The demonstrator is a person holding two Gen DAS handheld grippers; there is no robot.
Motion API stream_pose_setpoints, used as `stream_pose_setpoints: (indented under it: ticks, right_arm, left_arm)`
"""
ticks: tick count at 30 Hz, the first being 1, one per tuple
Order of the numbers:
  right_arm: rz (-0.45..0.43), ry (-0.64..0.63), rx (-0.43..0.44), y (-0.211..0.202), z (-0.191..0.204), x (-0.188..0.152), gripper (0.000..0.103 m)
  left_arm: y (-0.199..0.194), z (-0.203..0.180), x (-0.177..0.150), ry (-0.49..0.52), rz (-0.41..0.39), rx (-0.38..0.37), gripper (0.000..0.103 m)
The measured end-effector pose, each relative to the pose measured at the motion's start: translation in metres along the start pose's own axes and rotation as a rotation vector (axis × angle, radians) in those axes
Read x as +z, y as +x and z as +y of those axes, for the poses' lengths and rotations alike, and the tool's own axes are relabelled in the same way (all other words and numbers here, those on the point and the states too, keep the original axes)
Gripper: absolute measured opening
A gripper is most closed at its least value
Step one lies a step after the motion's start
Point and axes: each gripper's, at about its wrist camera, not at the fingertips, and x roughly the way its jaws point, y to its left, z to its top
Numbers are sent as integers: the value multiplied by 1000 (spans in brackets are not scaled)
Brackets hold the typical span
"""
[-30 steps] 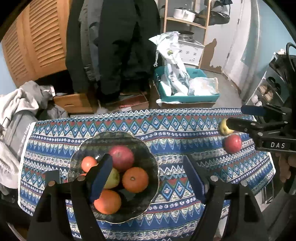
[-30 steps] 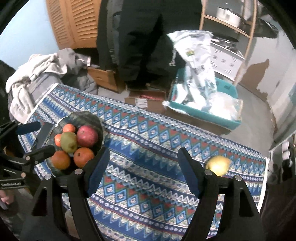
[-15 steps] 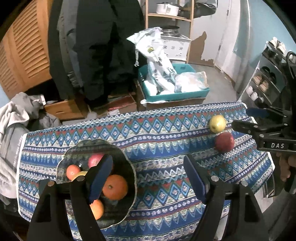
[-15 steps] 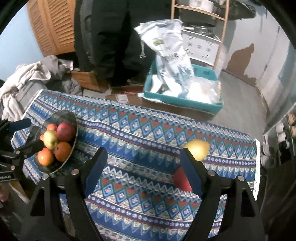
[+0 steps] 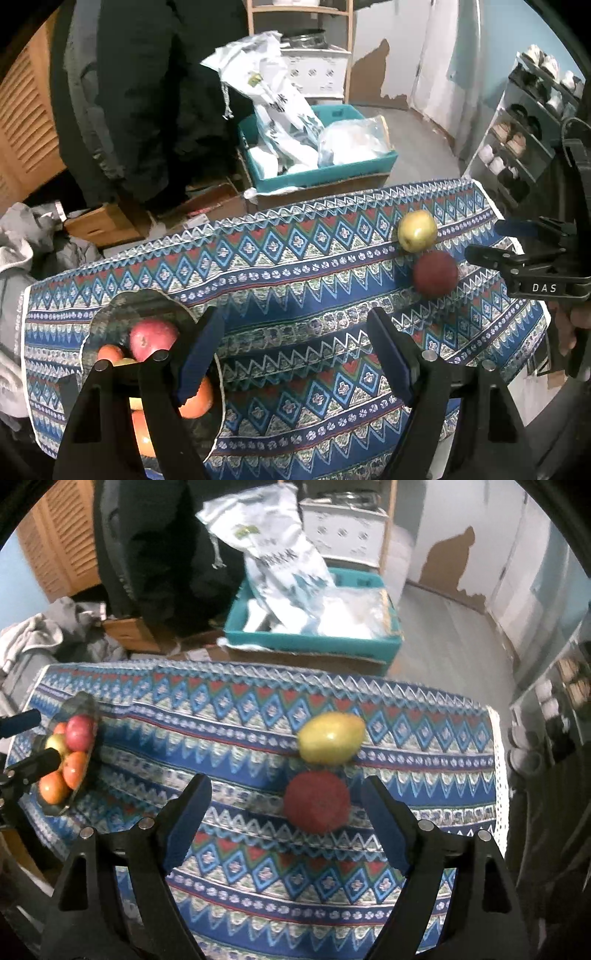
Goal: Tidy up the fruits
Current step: 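Move both open grippers away from the bowl toward the yellow pear and red apple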
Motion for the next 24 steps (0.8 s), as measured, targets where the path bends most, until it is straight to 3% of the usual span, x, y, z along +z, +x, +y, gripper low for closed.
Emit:
stream_pose_setpoints:
  ticks: [10, 16, 24]
  right_arm:
    - [105, 18, -11, 46, -22, -16, 83]
    - [160, 62, 32, 79, -35, -27, 83]
    - [181, 53, 42, 103, -36, -28, 83]
  left_arm:
    - [39, -4, 1, 12, 50, 14, 81]
    - [61, -7, -1, 16, 76, 14, 81]
    - [81, -17, 1, 40, 90, 16, 81]
